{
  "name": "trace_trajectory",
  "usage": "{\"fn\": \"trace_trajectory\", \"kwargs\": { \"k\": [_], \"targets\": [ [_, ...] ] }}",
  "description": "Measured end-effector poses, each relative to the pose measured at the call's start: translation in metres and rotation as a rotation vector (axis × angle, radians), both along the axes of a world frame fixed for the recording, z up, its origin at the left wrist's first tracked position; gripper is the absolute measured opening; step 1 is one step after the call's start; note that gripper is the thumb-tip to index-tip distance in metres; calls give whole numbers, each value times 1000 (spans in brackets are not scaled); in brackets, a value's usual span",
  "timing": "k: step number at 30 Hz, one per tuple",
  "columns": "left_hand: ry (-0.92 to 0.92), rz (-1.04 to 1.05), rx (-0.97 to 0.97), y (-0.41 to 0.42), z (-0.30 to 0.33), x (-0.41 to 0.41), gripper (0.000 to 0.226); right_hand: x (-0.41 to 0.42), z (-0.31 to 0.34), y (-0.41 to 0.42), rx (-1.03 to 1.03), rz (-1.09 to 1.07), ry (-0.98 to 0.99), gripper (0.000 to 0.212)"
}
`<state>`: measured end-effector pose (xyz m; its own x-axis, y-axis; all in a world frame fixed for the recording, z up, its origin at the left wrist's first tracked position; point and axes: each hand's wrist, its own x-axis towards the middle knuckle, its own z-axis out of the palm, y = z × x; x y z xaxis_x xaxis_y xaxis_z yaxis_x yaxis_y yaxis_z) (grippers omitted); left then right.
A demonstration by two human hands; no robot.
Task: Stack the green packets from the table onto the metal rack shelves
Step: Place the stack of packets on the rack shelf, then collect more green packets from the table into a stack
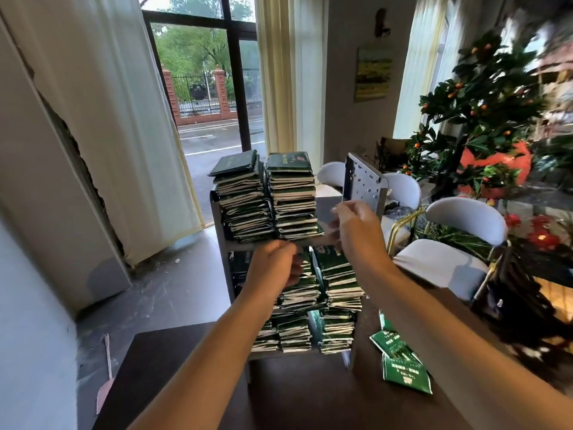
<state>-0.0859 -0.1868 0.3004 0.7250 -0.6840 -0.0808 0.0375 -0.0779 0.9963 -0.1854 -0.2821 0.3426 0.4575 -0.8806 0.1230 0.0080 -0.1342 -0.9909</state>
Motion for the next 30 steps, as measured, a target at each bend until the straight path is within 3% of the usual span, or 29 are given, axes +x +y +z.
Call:
{"fn": "trace_trajectory", "kwargs": {
  "k": [6, 10, 14, 17, 21, 26, 30],
  "targets": [
    [-33, -52, 44, -17, -33, -39, 16, -50, -87, 0, 114, -20, 46, 15],
    [-21, -57, 81, -30, -72, -69, 15, -79, -147, -20, 251, -92, 75, 28],
    [-44, -32, 85, -52, -121, -86, 23, -106, -202, -48, 308, -124, 87, 19],
    [-102, -52, 94, -69, -170, -98, 26, -117, -254, -73, 189, -103, 244, 17],
    [-195, -106, 131, -81, -240, -103, 23, -124, -328, -114, -128, -31, 621, 8],
    [-291, -132, 187, -85, -333, -111, 26, -123, -431, -148, -520, 80, 1150, 57],
    [-354, -113, 218, -76, -387, -125, 22, -136, -483, -159, -519, 149, 1260, 65]
  ]
}}
